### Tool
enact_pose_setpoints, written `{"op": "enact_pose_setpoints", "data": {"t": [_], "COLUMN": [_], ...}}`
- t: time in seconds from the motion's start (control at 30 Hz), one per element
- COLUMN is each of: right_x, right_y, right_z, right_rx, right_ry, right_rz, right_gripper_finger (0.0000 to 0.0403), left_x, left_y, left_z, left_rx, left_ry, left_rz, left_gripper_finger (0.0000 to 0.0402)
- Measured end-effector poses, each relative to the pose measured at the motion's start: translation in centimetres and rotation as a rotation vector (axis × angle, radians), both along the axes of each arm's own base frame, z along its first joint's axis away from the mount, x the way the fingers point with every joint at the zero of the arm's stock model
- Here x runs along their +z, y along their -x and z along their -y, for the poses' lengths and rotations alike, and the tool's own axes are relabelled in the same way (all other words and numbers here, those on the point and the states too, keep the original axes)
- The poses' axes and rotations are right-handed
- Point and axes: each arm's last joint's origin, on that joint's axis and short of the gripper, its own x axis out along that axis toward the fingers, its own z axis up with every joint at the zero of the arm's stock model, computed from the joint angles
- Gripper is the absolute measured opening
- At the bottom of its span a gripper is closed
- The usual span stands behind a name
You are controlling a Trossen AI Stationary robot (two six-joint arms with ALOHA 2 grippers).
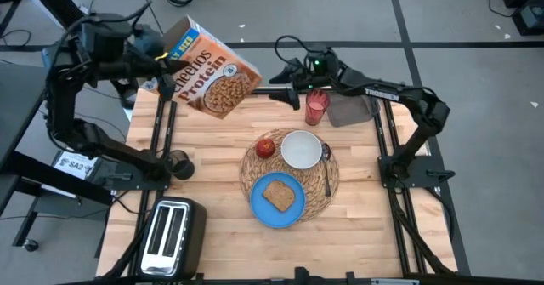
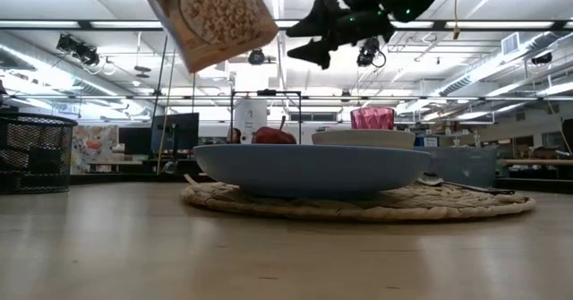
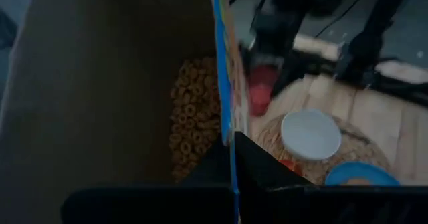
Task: Arrange a breakfast setting
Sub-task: Pour the cereals from the cereal box into the white bowl
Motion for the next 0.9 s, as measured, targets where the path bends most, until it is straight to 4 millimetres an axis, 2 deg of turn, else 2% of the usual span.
{"op": "enact_pose_setpoints", "data": {"t": [0.13,0.23,0.37,0.57,0.7,0.9], "right_x": [-1.4,-1.8,-1.3,0.2,0.7,0.5], "right_y": [-1.3,-2.5,-4.0,-4.3,-4.3,-4.2], "right_z": [0.6,0.9,0.8,0.2,-0.2,0.4], "right_rx": [0.05,0.084,0.129,0.154,0.147,0.124], "right_ry": [-0.052,-0.048,-0.043,-0.054,-0.042,-0.061], "right_rz": [0.029,0.121,0.33,0.596,0.646,0.623], "right_gripper_finger": [0.0377,0.0395,0.0396,0.0389,0.0389,0.0388], "left_x": [0.8,1.3,2.0,2.7,3.2,3.6], "left_y": [0.4,0.5,0.4,0.3,0.2,-0.4], "left_z": [0.6,0.8,1.2,1.8,2.0,2.1], "left_rx": [-0.019,-0.032,-0.06,-0.099,-0.111,-0.125], "left_ry": [-0.04,-0.069,-0.098,-0.094,-0.099,-0.098], "left_rz": [0.071,0.123,0.186,0.278,0.328,0.381], "left_gripper_finger": [0.0001,0.0001,0.0001,0.0001,0.0001,0.0001]}}
